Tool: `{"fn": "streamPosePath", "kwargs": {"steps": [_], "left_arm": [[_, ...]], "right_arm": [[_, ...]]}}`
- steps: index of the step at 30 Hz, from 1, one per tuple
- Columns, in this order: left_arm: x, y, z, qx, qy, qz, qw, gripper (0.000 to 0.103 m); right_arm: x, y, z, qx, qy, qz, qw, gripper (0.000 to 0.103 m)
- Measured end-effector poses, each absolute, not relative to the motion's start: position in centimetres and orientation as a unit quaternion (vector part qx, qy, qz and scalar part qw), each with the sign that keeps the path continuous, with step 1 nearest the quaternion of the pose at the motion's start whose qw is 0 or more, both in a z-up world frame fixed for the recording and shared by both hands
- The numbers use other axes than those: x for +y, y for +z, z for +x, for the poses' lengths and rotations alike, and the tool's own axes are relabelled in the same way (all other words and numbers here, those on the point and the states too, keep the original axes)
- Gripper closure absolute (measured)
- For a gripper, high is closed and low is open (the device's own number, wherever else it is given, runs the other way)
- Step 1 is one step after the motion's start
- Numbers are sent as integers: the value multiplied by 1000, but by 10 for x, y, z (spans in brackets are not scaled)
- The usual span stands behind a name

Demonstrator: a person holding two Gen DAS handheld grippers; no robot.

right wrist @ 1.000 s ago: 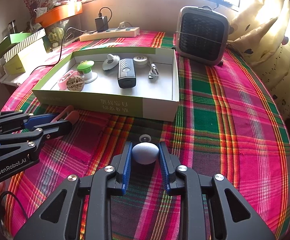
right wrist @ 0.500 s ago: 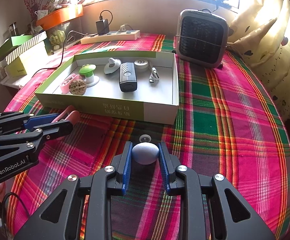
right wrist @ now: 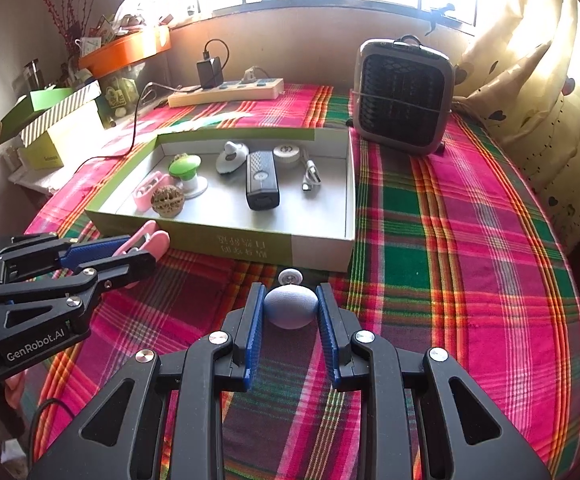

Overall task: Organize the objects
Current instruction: 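Carry the egg-shaped toy with the right gripper while the left gripper carries the pink clip into the box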

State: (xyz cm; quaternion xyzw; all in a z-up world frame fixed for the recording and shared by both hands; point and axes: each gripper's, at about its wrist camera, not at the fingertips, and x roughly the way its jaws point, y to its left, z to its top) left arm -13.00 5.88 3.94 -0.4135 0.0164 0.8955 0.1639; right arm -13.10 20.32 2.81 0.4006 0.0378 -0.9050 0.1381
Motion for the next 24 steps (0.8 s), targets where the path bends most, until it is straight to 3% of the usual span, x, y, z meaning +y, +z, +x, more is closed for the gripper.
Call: {"fn": "streamPosePath", "kwargs": {"steps": [24], "left_arm": [[65, 60, -145, 20, 904, -390, 173, 82]], "right_arm": [[201, 51, -151, 44, -916, 374, 140, 76]]}}
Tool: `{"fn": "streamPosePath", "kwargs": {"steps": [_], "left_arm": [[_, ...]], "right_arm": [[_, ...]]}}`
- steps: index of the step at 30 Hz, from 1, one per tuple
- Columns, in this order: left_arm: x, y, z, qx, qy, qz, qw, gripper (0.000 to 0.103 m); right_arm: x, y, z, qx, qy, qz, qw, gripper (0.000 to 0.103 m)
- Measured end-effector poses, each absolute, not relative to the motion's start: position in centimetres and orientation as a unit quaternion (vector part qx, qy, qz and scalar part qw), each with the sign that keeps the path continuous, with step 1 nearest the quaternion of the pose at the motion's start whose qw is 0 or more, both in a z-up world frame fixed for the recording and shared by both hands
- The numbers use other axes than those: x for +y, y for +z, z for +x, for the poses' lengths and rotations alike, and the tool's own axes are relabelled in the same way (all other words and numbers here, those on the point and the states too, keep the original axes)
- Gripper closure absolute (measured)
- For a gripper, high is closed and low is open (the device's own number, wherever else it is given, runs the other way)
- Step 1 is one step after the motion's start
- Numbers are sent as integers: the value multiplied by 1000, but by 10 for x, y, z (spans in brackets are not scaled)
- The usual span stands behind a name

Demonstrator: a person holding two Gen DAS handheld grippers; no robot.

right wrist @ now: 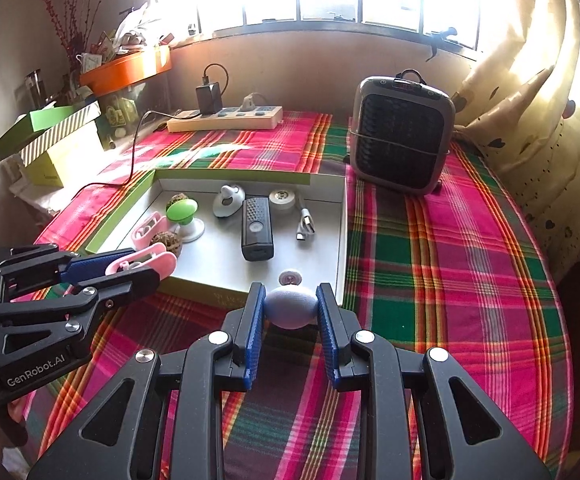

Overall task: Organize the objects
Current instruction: 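Carry the egg-shaped toy with the right gripper while the left gripper carries the pink clip into the box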

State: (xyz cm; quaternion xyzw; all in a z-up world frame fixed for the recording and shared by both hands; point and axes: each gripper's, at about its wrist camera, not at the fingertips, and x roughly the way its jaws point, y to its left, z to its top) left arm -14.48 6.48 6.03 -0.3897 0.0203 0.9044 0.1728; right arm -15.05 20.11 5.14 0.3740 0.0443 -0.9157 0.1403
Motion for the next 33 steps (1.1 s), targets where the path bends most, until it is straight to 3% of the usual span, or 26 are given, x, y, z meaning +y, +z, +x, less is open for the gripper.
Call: {"fn": "streamPosePath", "kwargs": {"steps": [33], "left_arm": [[69, 29, -219, 24, 891, -425, 157, 82]], "right_arm": [[185, 27, -217, 70, -888, 430, 147, 76]]}}
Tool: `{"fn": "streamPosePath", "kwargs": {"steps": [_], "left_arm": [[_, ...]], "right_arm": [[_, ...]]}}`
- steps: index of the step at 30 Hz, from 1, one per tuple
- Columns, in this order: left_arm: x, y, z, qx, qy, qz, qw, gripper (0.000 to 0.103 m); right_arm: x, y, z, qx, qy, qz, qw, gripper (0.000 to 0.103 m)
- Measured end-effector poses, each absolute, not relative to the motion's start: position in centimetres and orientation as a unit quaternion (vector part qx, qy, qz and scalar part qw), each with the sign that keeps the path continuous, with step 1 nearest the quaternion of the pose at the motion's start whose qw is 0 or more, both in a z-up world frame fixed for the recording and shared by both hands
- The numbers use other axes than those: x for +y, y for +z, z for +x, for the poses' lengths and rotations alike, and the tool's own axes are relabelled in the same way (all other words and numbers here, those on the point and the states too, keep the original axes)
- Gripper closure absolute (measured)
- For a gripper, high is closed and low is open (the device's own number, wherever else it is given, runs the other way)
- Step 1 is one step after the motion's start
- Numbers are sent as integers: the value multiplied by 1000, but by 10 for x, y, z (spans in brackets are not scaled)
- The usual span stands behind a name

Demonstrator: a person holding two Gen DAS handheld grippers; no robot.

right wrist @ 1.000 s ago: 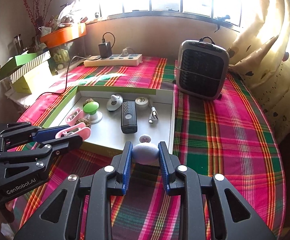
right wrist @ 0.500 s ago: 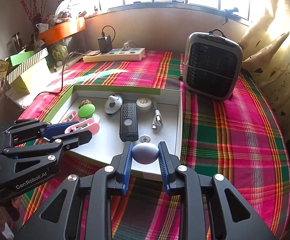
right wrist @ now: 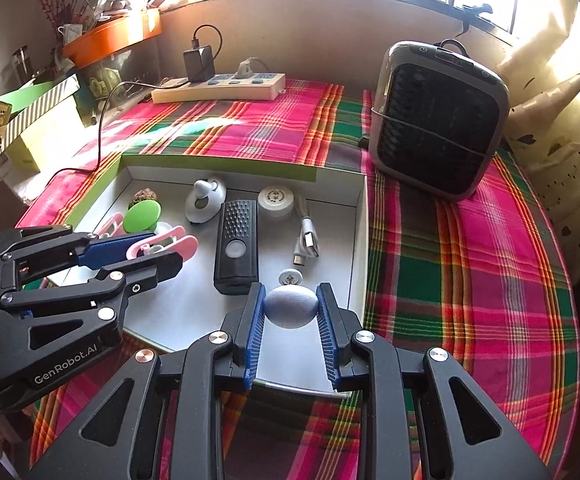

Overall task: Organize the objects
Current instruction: 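Carry the egg-shaped toy with the right gripper while the left gripper carries the pink clip into the box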

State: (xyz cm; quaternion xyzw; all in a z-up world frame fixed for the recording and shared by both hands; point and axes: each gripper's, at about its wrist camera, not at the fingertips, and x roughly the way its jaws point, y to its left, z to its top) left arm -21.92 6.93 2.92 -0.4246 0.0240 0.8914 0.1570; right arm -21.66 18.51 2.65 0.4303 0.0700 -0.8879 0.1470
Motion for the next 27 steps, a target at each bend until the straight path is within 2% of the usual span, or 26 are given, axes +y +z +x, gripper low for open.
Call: {"fn": "streamPosePath", "kwargs": {"steps": [27], "left_arm": [[74, 23, -229, 31, 887, -434, 157, 81]], "right_arm": [[177, 16, -229, 102, -877, 446, 148, 76]]}}
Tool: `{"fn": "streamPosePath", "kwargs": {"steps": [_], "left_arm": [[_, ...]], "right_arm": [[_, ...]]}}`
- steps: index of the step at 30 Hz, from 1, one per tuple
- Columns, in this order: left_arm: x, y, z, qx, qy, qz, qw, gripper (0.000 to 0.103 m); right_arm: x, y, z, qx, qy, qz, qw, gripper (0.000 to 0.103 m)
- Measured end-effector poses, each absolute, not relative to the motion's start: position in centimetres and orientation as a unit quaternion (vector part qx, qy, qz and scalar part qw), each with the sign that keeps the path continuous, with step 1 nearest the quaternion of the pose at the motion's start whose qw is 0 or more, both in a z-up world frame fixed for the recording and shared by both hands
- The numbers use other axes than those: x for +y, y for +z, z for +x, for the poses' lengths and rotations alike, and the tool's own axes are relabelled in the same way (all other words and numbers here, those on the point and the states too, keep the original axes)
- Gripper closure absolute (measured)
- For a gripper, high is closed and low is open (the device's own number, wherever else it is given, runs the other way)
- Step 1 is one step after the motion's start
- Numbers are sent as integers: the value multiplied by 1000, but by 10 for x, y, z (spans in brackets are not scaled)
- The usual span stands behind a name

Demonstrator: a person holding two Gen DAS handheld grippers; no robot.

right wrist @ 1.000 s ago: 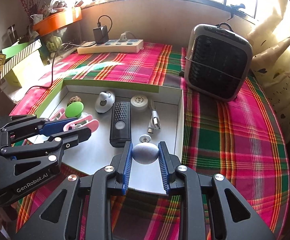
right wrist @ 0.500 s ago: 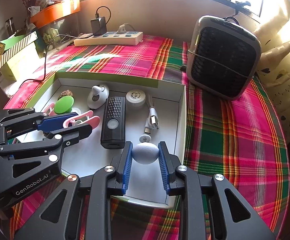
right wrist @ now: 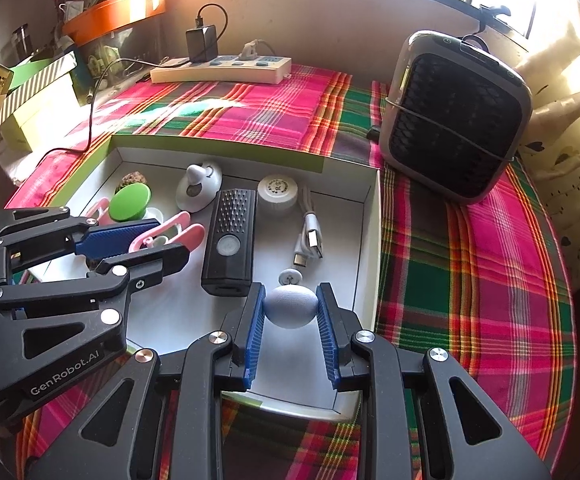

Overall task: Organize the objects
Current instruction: 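Carry the egg-shaped toy with the right gripper while the left gripper carries the pink clip into the box, then open the right gripper to release the egg-shaped toy while the left gripper releases the clip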

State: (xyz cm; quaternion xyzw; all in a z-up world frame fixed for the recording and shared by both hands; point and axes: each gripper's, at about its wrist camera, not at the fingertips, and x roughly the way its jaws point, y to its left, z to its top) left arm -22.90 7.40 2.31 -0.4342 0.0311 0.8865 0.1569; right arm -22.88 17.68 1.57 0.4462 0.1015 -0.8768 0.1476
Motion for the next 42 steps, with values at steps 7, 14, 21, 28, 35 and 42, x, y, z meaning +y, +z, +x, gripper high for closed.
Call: {"fn": "streamPosePath", "kwargs": {"steps": [7, 14, 21, 28, 35, 42], "left_arm": [[73, 22, -228, 32, 885, -437, 156, 81], [72, 22, -226, 29, 885, -439, 155, 76], [70, 27, -221, 28, 887, -435, 153, 74], [67, 36, -206, 20, 893, -425, 149, 72], [58, 45, -187, 7, 901, -414, 133, 72], [51, 55, -163, 3, 912, -393, 114, 72]], "right_arm": [[177, 15, -229, 102, -875, 449, 147, 76], [178, 16, -228, 103, -874, 452, 145, 76], [179, 19, -225, 97, -876, 450, 142, 71], [182, 27, -212, 80, -886, 433, 145, 63], [188, 36, -194, 60, -898, 413, 140, 61], [193, 44, -176, 50, -907, 396, 136, 61]]}}
